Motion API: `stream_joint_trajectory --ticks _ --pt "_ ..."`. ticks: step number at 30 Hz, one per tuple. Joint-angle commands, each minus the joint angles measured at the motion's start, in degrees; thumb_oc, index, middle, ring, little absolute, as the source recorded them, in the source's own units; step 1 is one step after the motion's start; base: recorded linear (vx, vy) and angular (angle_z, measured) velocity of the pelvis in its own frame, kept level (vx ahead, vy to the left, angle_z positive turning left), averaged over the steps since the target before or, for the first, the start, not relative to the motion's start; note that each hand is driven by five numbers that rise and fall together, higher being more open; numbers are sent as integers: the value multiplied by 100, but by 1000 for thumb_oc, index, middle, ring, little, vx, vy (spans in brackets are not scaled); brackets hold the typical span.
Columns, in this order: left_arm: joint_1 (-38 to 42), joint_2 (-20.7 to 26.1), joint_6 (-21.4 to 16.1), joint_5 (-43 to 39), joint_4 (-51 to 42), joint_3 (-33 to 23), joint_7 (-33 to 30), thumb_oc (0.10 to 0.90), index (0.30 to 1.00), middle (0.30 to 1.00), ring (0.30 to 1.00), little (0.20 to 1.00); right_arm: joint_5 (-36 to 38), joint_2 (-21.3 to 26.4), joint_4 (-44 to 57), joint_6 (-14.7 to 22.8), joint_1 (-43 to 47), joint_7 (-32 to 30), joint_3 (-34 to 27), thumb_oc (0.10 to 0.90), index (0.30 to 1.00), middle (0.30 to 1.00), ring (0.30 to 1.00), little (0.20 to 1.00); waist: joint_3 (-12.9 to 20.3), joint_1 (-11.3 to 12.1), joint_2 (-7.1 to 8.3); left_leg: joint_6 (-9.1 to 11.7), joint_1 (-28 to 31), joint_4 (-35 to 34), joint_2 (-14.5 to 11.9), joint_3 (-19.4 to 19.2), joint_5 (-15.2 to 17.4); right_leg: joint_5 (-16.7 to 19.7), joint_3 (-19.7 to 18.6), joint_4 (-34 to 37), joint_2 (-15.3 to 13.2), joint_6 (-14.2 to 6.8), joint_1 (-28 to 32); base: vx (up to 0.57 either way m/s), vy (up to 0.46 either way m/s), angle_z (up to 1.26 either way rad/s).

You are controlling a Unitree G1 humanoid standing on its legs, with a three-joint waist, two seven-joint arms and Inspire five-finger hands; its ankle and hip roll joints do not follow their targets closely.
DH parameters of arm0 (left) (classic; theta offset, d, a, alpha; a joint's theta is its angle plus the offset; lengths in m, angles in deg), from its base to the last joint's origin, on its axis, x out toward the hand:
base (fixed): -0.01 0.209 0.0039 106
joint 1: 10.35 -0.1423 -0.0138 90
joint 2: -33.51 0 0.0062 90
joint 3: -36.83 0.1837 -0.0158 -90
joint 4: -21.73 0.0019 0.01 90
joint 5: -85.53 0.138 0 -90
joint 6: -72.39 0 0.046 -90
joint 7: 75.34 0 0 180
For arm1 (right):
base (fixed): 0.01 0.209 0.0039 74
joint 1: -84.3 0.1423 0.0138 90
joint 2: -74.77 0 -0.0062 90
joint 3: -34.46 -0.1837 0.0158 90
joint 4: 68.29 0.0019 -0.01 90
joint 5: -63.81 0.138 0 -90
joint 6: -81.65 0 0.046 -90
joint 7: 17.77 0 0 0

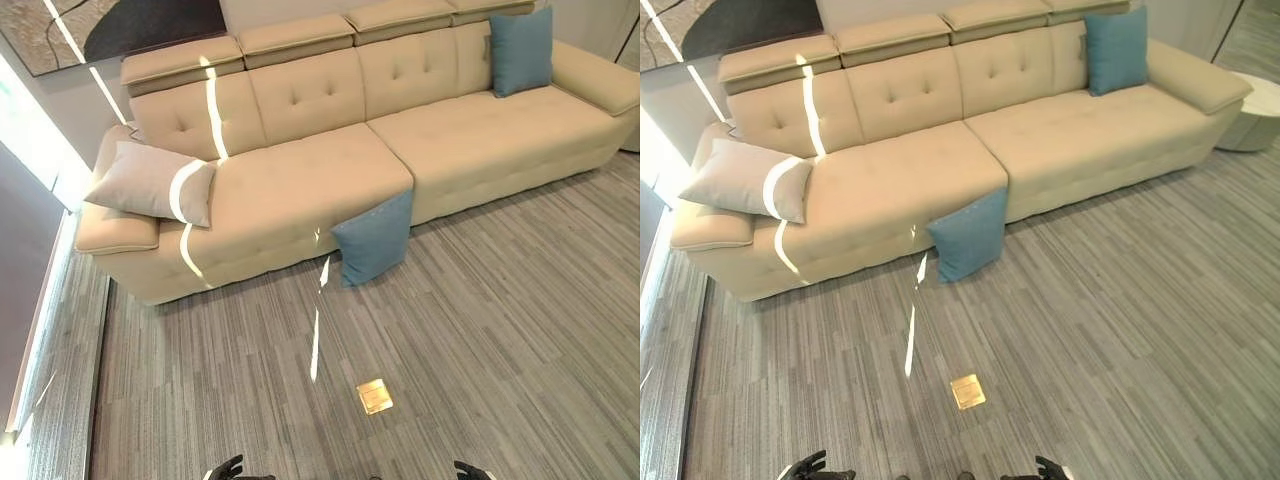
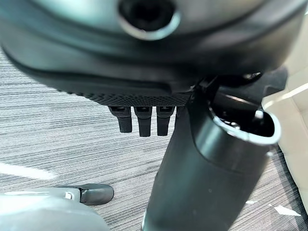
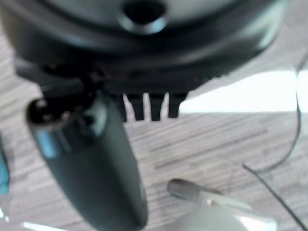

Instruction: Pick up all the scattered cushions and arrange them neatly on the sofa.

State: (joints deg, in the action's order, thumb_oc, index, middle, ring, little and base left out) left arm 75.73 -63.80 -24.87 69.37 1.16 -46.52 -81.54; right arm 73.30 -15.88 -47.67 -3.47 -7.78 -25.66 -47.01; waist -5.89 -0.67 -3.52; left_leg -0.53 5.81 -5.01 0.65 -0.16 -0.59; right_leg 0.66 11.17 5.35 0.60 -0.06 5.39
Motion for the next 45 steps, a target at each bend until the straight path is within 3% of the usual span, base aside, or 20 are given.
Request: stream_joint_trajectory --ticks 1,14,24,26,28,34,38,42,45 --pt "373 150 -128 319 425 83 -196 800 900 900 900 900 -182 203 -131 189 271 -202 85 800 900 900 900 900 71 172 346 290 -115 1 -8 213 170 -374 15 -35 -355 -582 73 -27 -22 10" --pt "446 202 -160 255 272 130 -191 800 900 900 900 900 -68 159 -98 218 278 -190 89 800 900 900 900 900 -33 255 429 335 -146 40 -78 367 112 -430 153 -35 -306 -508 122 -14 -37 10" --pt "613 169 -128 339 284 294 -168 800 900 900 900 900 30 223 11 276 323 -233 6 800 900 900 900 900 -280 326 571 431 -787 826 58 588 198 -447 569 -35 -368 -380 86 -56 -22 26" --pt "676 160 -129 341 281 325 -185 800 900 900 900 900 80 228 8 269 355 -253 -41 800 900 900 900 900 -321 312 603 437 -968 962 56 428 192 -420 763 -35 -451 -397 47 -53 41 50" --pt "740 159 -102 366 265 335 -212 800 900 900 900 900 160 204 18 217 380 -252 -91 800 900 900 900 900 -286 226 605 362 -1007 865 -116 -213 186 -377 978 -35 -543 -430 -29 8 112 65" --pt "650 228 -73 358 339 231 -202 800 900 900 900 900 75 62 -71 163 416 -229 21 800 900 900 900 900 -203 270 697 256 -875 818 -82 -307 313 -393 910 -110 -591 -498 76 104 124 30" --pt "621 327 -71 333 361 126 -176 800 900 900 900 900 -7 -13 -67 106 481 -195 97 800 900 900 900 900 -229 418 752 75 -857 892 53 -226 474 -455 764 -770 -813 -587 -158 66 209 -7" --pt "664 449 -59 377 335 93 -198 800 900 900 900 900 -79 -50 27 50 628 -176 189 800 900 900 900 900 -370 457 743 -142 -809 909 179 -105 548 -194 615 -1832 -1133 -781 -690 28 180 -4" --pt "731 517 -84 345 282 83 -202 800 900 900 900 900 -87 -87 113 66 687 -146 253 800 900 900 900 900 -448 427 677 -230 -742 840 195 81 527 -98 325 -2391 -1073 -791 -1049 56 149 4"
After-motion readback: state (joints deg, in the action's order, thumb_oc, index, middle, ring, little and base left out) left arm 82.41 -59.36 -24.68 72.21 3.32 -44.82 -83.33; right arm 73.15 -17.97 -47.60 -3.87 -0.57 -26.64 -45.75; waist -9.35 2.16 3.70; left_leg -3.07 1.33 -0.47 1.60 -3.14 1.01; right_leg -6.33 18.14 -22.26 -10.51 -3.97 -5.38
